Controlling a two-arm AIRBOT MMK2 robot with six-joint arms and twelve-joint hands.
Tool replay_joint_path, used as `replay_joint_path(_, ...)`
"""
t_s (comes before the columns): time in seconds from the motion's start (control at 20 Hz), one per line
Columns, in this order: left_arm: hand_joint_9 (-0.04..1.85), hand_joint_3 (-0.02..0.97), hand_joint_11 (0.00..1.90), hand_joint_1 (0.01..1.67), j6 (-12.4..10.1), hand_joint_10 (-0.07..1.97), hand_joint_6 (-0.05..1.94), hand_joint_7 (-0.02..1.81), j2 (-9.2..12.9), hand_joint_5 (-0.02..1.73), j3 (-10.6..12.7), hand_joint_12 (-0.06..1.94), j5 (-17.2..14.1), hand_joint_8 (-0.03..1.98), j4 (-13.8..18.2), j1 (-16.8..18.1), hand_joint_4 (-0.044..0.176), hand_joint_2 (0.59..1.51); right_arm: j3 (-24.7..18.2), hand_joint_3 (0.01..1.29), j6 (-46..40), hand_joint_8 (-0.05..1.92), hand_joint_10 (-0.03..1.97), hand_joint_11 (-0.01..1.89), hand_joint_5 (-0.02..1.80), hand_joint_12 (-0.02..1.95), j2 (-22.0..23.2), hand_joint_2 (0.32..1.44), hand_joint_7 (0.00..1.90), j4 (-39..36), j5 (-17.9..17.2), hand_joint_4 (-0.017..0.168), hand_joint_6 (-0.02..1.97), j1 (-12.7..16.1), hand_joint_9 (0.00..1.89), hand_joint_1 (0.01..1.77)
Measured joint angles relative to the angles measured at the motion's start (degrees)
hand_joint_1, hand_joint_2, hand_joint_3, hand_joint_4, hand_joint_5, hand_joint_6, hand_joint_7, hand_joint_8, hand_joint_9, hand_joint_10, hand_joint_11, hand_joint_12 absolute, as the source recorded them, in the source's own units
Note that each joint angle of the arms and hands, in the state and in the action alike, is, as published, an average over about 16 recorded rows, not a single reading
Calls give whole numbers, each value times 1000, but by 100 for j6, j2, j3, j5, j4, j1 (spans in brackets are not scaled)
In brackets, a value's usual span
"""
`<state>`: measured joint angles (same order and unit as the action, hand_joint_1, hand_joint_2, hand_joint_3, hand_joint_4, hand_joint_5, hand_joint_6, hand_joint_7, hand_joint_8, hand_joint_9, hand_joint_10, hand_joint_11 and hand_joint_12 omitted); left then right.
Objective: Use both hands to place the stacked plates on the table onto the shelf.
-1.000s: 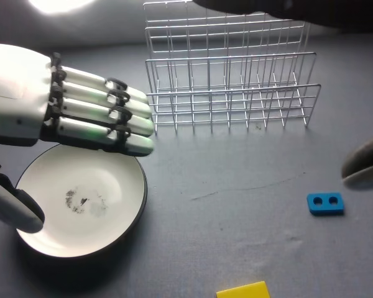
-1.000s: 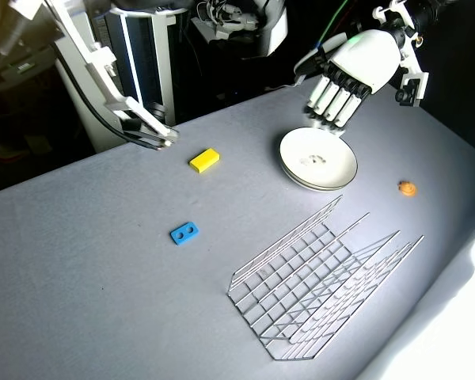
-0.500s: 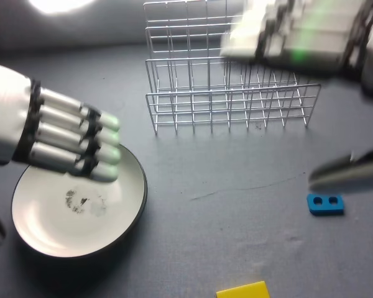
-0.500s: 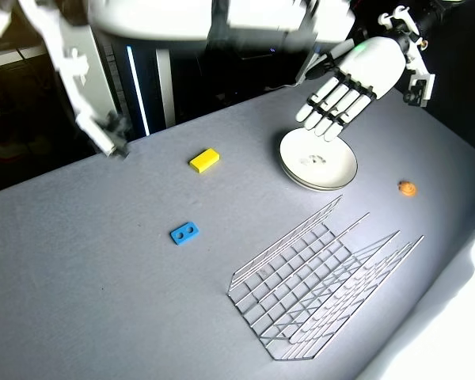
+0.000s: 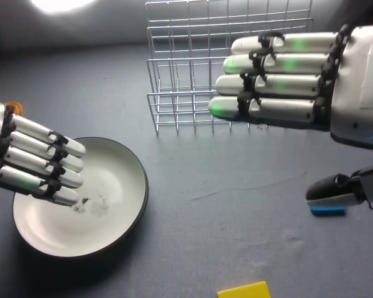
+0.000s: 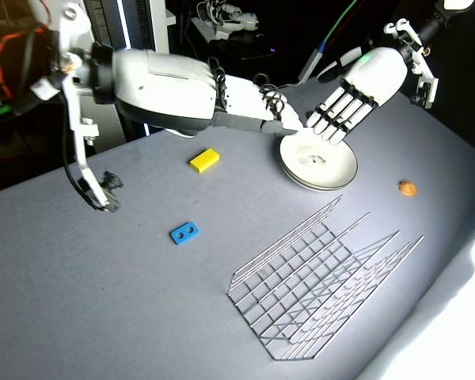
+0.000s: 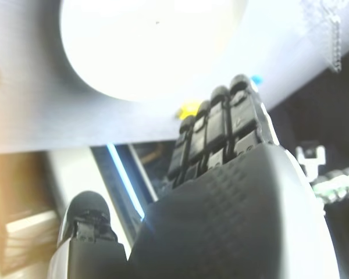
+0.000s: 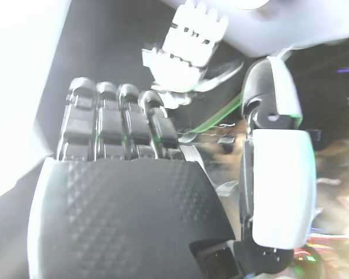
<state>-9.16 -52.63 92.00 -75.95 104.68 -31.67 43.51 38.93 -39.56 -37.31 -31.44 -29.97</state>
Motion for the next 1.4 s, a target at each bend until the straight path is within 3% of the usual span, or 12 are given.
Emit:
replay_joint_path(0.35, 23, 14, 14, 16, 193, 3, -13, 16, -242, 20, 466, -15, 14, -15, -24, -503, 3, 1094, 17, 15, 1084, 13, 6, 36, 21, 61, -303, 1020, 20, 458, 83, 4, 20, -308, 19, 625)
replay_joint_path(0.85, 21, 12, 14, 16, 333, 4, -14, 13, -554, 22, 995, -16, 148, -14, -68, -1012, 2, 1094, 16, 15, 1708, 14, 6, 23, 20, 160, -495, 1008, 19, 883, 201, 4, 20, -444, 21, 711)
replay_joint_path(1.15, 15, 12, 14, 16, 349, 0, -15, 8, -666, 20, 1183, -19, 185, -14, -65, -1168, 1, 1107, 15, 15, 1797, 14, 6, 15, 25, 213, -525, 1054, 36, 882, 191, 4, 19, -495, 34, 706)
replay_joint_path(1.4, 7, 12, 14, 16, 361, -4, -11, 4, -691, 11, 1175, -17, 226, -14, -25, -1211, 0, 1115, 14, 16, 1878, 14, 6, 15, 51, 300, -544, 1093, 69, 884, 185, 3, 20, -542, 67, 667)
